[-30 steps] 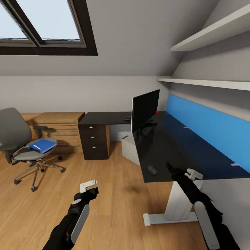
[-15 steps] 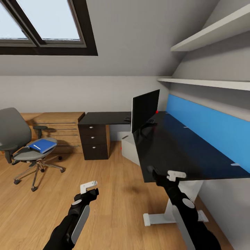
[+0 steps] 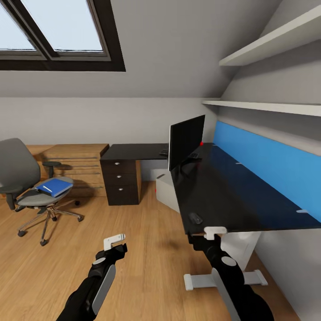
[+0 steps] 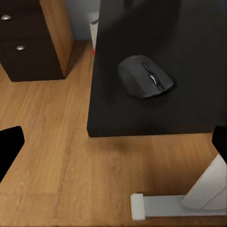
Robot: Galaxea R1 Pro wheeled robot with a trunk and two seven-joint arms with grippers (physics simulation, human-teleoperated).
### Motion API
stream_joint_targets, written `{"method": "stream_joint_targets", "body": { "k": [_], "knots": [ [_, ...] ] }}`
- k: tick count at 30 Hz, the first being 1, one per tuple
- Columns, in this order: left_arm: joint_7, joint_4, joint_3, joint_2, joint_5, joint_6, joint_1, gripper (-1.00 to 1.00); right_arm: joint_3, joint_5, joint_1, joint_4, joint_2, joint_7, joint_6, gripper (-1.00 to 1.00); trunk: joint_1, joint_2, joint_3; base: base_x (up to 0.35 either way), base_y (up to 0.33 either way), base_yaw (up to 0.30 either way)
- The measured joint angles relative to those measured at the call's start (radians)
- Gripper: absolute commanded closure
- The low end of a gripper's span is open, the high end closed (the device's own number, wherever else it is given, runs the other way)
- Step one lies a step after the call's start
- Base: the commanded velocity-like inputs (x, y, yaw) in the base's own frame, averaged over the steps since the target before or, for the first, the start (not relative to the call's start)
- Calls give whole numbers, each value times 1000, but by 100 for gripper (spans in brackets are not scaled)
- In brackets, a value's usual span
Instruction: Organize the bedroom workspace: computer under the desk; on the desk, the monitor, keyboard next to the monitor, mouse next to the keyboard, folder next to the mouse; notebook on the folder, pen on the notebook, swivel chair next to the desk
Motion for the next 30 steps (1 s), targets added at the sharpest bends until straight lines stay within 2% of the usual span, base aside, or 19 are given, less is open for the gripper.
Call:
{"method": "stream_joint_targets", "body": {
  "k": [7, 30],
  "knots": [
    [-2, 0, 0, 0, 0, 0, 0, -100, 5, 12, -19, 54, 1, -1, 1, -100, 0, 0, 0, 56, 0, 0],
    [-2, 1, 0, -1, 0, 0, 0, -100, 6, 29, -34, 78, 1, -2, 1, -100, -1, 0, 0, 251, -7, 0]
  ]
}}
